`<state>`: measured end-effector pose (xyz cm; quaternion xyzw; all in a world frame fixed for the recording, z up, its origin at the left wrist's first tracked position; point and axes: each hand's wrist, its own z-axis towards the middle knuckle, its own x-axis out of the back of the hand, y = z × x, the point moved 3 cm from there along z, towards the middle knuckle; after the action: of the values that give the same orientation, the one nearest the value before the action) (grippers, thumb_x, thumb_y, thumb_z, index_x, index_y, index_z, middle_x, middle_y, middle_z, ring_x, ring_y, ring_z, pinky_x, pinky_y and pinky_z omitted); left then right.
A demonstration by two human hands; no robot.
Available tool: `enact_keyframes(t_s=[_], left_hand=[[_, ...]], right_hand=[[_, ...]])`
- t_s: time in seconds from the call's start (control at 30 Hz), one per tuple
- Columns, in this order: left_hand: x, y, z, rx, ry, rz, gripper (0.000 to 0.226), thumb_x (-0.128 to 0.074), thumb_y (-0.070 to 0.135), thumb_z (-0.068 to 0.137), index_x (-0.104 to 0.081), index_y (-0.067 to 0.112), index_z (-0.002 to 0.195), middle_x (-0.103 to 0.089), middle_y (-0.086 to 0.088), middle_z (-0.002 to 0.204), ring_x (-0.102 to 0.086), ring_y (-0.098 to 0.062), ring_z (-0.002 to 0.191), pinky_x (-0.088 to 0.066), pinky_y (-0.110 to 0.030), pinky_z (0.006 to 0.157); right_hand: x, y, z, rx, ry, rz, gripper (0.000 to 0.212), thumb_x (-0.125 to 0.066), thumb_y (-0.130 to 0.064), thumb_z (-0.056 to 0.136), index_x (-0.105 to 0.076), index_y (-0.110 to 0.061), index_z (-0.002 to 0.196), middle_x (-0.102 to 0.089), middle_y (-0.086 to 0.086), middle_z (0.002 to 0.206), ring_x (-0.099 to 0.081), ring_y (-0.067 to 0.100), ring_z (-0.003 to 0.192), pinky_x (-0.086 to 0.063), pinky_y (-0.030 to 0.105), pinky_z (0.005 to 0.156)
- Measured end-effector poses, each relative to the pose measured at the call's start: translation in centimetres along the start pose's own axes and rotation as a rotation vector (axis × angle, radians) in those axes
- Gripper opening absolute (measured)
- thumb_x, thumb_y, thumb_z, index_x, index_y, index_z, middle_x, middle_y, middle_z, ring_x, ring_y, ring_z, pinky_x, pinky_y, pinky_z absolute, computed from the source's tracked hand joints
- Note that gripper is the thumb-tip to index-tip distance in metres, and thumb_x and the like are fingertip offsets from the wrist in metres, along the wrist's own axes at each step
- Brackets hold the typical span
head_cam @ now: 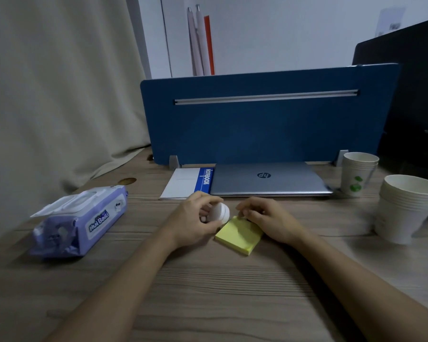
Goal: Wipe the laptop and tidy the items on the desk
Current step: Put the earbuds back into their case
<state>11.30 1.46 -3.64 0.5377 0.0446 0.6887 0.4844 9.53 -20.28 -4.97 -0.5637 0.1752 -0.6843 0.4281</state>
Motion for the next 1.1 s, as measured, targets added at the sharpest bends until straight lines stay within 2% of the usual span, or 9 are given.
enact_keyframes(t_s=[0.17, 0.27, 0.43, 0.57, 0.67, 0.77, 0.87, 0.97, 1.1], left_hand=[[0.2, 0.4, 0.1, -0.020, 0.025, -0.109, 0.050, -0.085, 0.034, 0.070, -0.065, 0.030, 0.116, -0.061, 0.013, 0.109, -0.064, 0.000, 0.097, -0.054, -0.017, 0.082], [0.2, 0.2, 0.1, 0.006, 0.012, -0.118, 0.051, -0.085, 0.038, 0.069, -0.064, 0.036, 0.116, -0.062, 0.016, 0.109, -0.065, -0.001, 0.097, -0.056, -0.021, 0.084], [0.2, -0.1, 0.1, 0.035, -0.012, -0.189, 0.048, -0.082, 0.043, 0.066, -0.064, 0.046, 0.111, -0.065, 0.018, 0.109, -0.066, -0.006, 0.101, -0.057, -0.029, 0.088], [0.0, 0.0, 0.0, 0.053, -0.032, -0.301, 0.047, -0.084, 0.029, 0.069, -0.067, 0.043, 0.110, -0.069, 0.011, 0.112, -0.068, -0.012, 0.105, -0.055, -0.032, 0.092], [0.9, 0.1, -0.1, 0.088, 0.004, -0.438, 0.043, -0.082, 0.017, 0.075, -0.069, 0.035, 0.111, -0.072, 0.006, 0.111, -0.069, -0.014, 0.105, -0.057, -0.028, 0.083], [2.0, 0.0, -0.3, 0.102, 0.015, -0.491, 0.040, -0.081, 0.011, 0.077, -0.070, 0.031, 0.111, -0.073, 0.009, 0.107, -0.070, -0.013, 0.101, -0.058, -0.024, 0.072], [1.9, 0.1, -0.6, 0.102, -0.043, -0.460, 0.044, -0.081, 0.007, 0.076, -0.068, 0.026, 0.114, -0.073, 0.013, 0.107, -0.069, -0.008, 0.102, -0.055, -0.018, 0.076], [1.7, 0.0, -0.5, 0.114, -0.093, -0.401, 0.046, -0.082, 0.010, 0.075, -0.068, 0.022, 0.118, -0.073, 0.010, 0.107, -0.068, -0.007, 0.103, -0.054, -0.018, 0.079], [1.6, 0.0, -0.5, 0.114, -0.141, -0.349, 0.044, -0.082, 0.017, 0.075, -0.069, 0.030, 0.116, -0.073, 0.013, 0.108, -0.068, -0.005, 0.103, -0.053, -0.015, 0.079]], right_hand=[[0.3, -2.1, -0.4, 0.213, 0.092, -0.103, 0.020, -0.056, -0.016, 0.093, -0.066, -0.027, 0.106, -0.068, -0.012, 0.101, -0.062, 0.004, 0.093, -0.052, 0.029, 0.081], [0.2, -3.3, -0.8, 0.291, 0.071, -0.210, 0.026, -0.055, -0.012, 0.090, -0.063, -0.027, 0.110, -0.061, -0.009, 0.104, -0.057, 0.005, 0.096, -0.048, 0.026, 0.082], [0.3, -4.4, -1.1, 0.365, 0.036, -0.478, 0.032, -0.051, -0.017, 0.089, -0.058, -0.024, 0.119, -0.056, -0.003, 0.112, -0.053, 0.016, 0.100, -0.047, 0.035, 0.084], [0.1, -4.9, -1.0, 0.439, 0.035, -0.592, 0.027, -0.047, -0.019, 0.087, -0.058, -0.021, 0.113, -0.056, 0.000, 0.104, -0.053, 0.021, 0.090, -0.046, 0.042, 0.077], [-0.1, -4.7, -1.2, 0.431, 0.004, -0.620, 0.025, -0.049, -0.023, 0.086, -0.058, -0.022, 0.109, -0.057, 0.000, 0.106, -0.053, 0.021, 0.093, -0.046, 0.043, 0.080], [-0.4, -4.7, -1.4, 0.407, -0.003, -0.583, 0.034, -0.051, -0.024, 0.084, -0.053, -0.023, 0.119, -0.057, 0.000, 0.113, -0.054, 0.021, 0.101, -0.046, 0.042, 0.085], [-0.5, -5.1, -1.4, 0.421, 0.038, -0.536, 0.045, -0.054, -0.020, 0.085, -0.046, -0.023, 0.129, -0.055, -0.002, 0.120, -0.053, 0.019, 0.105, -0.046, 0.035, 0.087], [-0.8, -5.1, -1.4, 0.418, 0.005, -0.515, 0.045, -0.055, -0.018, 0.086, -0.046, -0.023, 0.130, -0.053, -0.002, 0.122, -0.051, 0.017, 0.109, -0.046, 0.034, 0.088], [-0.8, -5.0, -1.3, 0.395, -0.025, -0.485, 0.041, -0.055, -0.018, 0.086, -0.048, -0.026, 0.126, -0.052, -0.003, 0.121, -0.050, 0.015, 0.110, -0.045, 0.032, 0.087]])
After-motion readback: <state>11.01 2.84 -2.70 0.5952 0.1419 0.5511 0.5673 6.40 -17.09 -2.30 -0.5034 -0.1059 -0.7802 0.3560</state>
